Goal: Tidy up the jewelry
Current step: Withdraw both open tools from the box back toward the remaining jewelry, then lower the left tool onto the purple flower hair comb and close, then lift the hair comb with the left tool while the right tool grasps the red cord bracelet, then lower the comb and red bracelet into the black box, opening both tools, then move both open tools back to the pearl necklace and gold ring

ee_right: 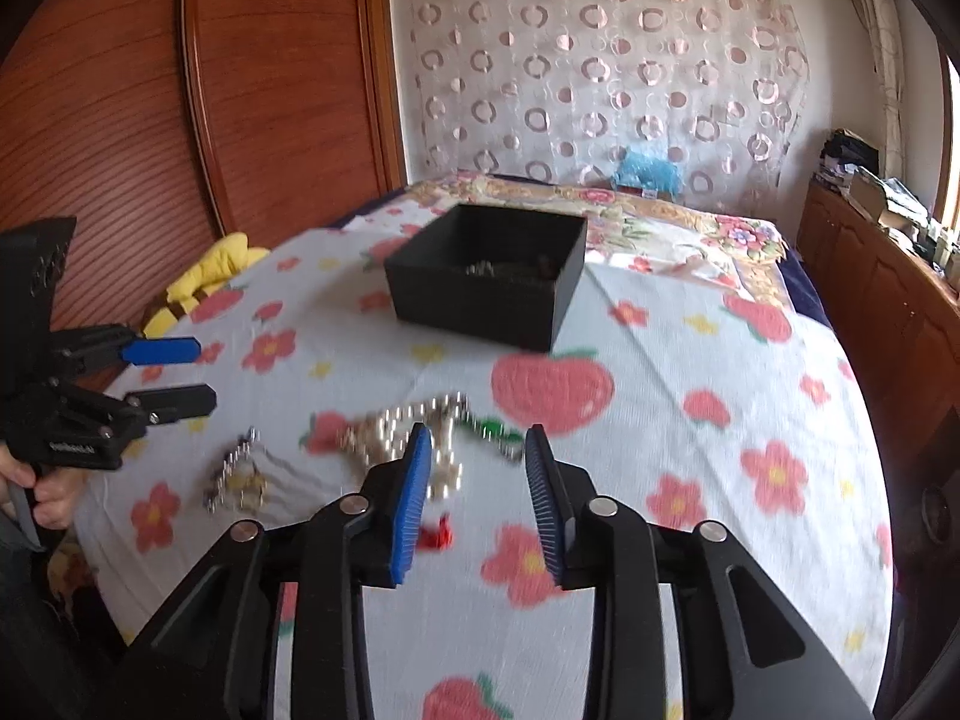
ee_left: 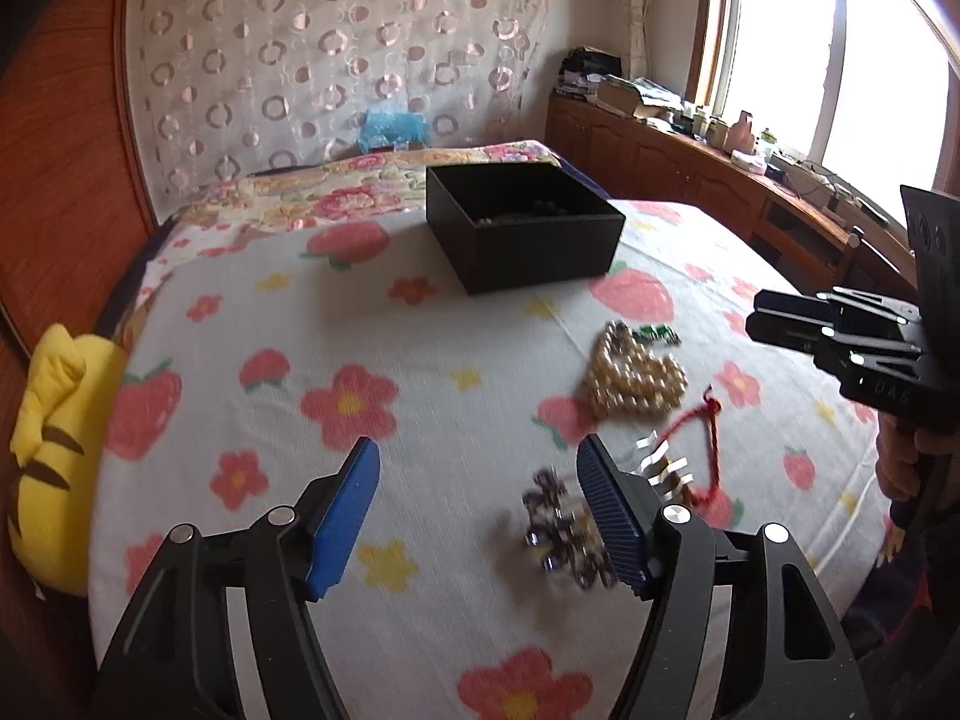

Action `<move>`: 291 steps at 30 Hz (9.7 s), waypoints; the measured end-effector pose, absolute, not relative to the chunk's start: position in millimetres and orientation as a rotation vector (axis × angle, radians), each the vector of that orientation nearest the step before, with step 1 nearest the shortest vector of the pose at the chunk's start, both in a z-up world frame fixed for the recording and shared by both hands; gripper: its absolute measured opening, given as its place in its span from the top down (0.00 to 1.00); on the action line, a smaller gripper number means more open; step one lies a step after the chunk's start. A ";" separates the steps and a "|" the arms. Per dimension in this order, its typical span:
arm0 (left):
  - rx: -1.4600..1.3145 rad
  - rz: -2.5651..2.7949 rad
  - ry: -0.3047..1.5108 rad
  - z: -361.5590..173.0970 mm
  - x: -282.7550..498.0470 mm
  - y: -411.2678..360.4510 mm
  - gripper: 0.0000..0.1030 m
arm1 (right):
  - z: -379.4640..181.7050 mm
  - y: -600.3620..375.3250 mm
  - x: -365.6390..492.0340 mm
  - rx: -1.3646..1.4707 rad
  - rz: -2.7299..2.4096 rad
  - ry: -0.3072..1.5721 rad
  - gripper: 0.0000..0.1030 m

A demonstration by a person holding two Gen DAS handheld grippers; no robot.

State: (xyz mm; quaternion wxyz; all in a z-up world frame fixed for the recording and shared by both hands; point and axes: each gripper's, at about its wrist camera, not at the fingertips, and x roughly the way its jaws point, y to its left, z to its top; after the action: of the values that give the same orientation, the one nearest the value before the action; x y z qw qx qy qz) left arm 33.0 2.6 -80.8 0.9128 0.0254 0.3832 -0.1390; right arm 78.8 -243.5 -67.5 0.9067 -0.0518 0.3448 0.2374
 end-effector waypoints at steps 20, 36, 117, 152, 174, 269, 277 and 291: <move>0.085 -0.320 0.857 -103.3 6.0 -17.3 0.27 | -103.1 -245.9 52.2 -0.112 0.482 0.794 0.46; 0.163 -0.350 0.878 -110.5 22.3 -39.2 0.27 | -102.1 -248.0 50.9 -0.114 0.464 0.769 0.46; 0.002 -0.337 0.825 -100.8 22.0 -7.7 0.79 | -108.8 -240.4 51.3 -0.141 0.472 0.788 0.46; 0.067 -0.276 0.627 -40.8 39.9 -15.9 0.80 | -109.2 -204.3 70.8 -0.341 0.565 0.850 0.91; 0.083 -0.255 0.574 -7.7 131.3 -35.4 0.80 | -19.5 -216.1 149.2 -0.256 0.506 0.654 0.92; 0.120 -0.272 0.838 -106.9 71.2 -18.7 0.11 | -104.3 -189.2 130.2 -0.329 0.638 0.904 0.81; 0.110 -0.308 0.846 -107.3 50.2 -23.9 0.11 | -91.6 -196.0 118.0 -0.321 0.632 0.836 0.92; 0.120 -0.368 0.859 -112.6 27.4 -36.9 0.19 | -31.4 -233.0 105.6 -0.214 0.577 0.696 0.92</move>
State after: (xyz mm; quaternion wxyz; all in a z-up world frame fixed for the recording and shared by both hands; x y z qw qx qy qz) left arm 27.4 -36.9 -112.6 0.8910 0.0576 0.4140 -0.1771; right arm 105.6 -233.0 -31.4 0.8941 -0.1033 0.3354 0.2784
